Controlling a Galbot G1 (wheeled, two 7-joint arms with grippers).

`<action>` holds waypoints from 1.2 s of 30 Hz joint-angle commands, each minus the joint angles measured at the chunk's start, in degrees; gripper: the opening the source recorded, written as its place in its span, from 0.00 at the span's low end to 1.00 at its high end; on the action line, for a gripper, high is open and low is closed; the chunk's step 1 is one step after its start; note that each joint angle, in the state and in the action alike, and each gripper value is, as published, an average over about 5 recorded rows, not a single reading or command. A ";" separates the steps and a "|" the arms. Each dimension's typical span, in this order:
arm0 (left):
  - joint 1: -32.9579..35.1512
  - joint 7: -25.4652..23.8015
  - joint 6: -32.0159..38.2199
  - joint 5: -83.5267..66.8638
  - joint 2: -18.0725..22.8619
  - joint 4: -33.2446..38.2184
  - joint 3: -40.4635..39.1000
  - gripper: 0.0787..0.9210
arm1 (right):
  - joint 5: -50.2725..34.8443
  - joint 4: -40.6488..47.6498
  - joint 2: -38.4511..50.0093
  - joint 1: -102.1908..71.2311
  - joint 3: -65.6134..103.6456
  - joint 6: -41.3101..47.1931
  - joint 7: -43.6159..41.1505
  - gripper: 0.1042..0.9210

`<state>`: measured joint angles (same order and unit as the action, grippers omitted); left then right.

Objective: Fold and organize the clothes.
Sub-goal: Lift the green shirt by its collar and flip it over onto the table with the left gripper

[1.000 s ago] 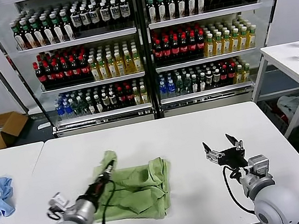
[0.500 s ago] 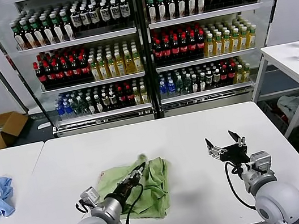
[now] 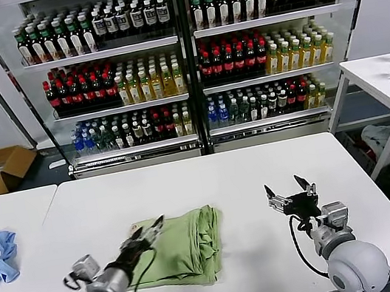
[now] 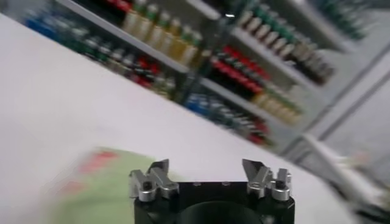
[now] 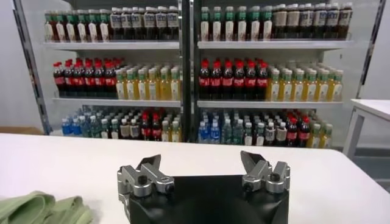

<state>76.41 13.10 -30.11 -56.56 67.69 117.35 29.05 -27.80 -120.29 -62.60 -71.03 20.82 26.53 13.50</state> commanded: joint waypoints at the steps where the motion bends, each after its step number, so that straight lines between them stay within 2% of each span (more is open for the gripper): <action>1: 5.35 -3.55 1.23 11.14 -2.75 -7.63 5.94 0.87 | 1.02 0.19 -1.34 -0.58 -0.27 -0.29 -0.01 0.88; 9: 2.49 -6.00 2.79 14.50 -1.05 -9.00 1.14 0.88 | 1.14 -1.50 -1.12 -1.98 0.75 -0.21 0.02 0.88; 17: 2.72 -9.24 3.12 11.80 0.14 -8.42 0.74 0.88 | 1.13 -3.29 -0.65 -4.00 2.43 -0.25 0.15 0.88; 20: 2.76 -10.76 3.03 9.20 0.63 -8.36 1.42 0.85 | 1.07 -4.09 -0.52 -4.60 3.01 -0.19 0.15 0.88; 36: 1.37 -14.20 2.81 -8.82 2.40 -12.05 6.52 0.31 | 0.08 -5.15 0.44 -6.51 4.64 0.11 0.18 0.88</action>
<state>77.94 1.29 -27.65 -54.66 69.58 106.89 33.41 -27.32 -124.95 -62.27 -76.85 24.89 26.57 13.64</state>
